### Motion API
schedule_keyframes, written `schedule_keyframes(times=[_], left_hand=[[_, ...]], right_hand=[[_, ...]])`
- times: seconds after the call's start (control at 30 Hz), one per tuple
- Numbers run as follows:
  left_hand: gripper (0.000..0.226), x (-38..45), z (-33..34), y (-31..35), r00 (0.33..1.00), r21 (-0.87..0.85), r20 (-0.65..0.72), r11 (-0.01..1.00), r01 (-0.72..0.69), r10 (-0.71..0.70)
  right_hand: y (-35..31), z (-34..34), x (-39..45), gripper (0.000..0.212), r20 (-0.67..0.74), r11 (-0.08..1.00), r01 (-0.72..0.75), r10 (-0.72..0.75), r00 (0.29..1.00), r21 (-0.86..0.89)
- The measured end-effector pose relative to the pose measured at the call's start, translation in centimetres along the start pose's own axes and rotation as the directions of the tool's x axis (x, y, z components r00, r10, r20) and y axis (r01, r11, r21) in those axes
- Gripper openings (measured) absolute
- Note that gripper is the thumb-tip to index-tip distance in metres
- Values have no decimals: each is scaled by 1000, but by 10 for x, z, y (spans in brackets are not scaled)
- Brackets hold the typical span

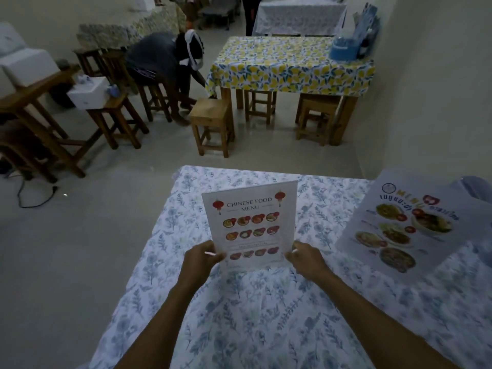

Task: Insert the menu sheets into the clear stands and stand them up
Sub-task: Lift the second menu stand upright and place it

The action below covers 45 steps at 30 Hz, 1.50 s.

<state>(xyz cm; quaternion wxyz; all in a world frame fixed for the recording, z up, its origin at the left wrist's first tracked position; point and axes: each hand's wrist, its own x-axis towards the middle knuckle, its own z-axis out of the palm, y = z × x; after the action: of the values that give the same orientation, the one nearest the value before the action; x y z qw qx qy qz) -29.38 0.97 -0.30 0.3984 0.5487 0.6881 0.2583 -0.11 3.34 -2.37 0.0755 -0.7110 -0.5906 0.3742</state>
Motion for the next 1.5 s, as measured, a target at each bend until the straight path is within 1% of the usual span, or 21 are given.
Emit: schedule_keyframes(times=[0.07, 0.2, 0.37, 0.47, 0.6, 0.7, 0.77, 0.9, 1.0, 1.17, 1.33, 1.5], left_hand=[[18, 0, 6, -2, 1000, -11, 15, 1000, 2, -1], [21, 5, 16, -10, 998, -27, 47, 999, -29, 30], [25, 20, 18, -19, 998, -57, 33, 997, -49, 51], [24, 36, 12, -20, 999, -75, 11, 996, -43, 44], [23, 66, -7, -26, 998, -74, -49, 996, -43, 39], [28, 100, -29, -32, 995, -28, -93, 999, -39, 37], [30, 125, -44, -36, 993, -12, -115, 999, -30, 28], [37, 170, -69, -39, 991, 19, -126, 999, -38, 40], [37, 196, -82, -41, 991, 20, -126, 999, -39, 42], [41, 221, -89, -38, 990, 27, -134, 999, -29, 32], [41, 226, -89, -41, 988, 30, -150, 999, -30, 34], [46, 226, -89, -44, 986, 29, -168, 999, 16, -11]], right_hand=[[1, 5, 3, 30, -36, 999, 37, -38, 999, -23], [2, 9, 11, 26, -100, 998, 53, -50, 994, 27], [4, 11, 31, 25, -91, 991, 64, -54, 994, 117], [-8, 13, 48, 23, -106, 985, 74, -59, 993, 153], [-43, 16, 80, 27, -116, 985, 102, -86, 990, 138], [-72, 20, 112, 26, -120, 981, 116, -98, 988, 156], [-91, 23, 134, 24, -132, 980, 143, -125, 983, 136], [-122, 28, 173, 18, -146, 976, 191, -175, 974, 105], [-139, 28, 196, 18, -139, 979, 189, -177, 974, 79], [-152, 31, 223, 18, -161, 977, 210, -201, 966, 43], [-155, 31, 229, 21, -163, 978, 197, -183, 969, 72], [-154, 33, 231, 21, -170, 981, 183, -170, 971, 64]])
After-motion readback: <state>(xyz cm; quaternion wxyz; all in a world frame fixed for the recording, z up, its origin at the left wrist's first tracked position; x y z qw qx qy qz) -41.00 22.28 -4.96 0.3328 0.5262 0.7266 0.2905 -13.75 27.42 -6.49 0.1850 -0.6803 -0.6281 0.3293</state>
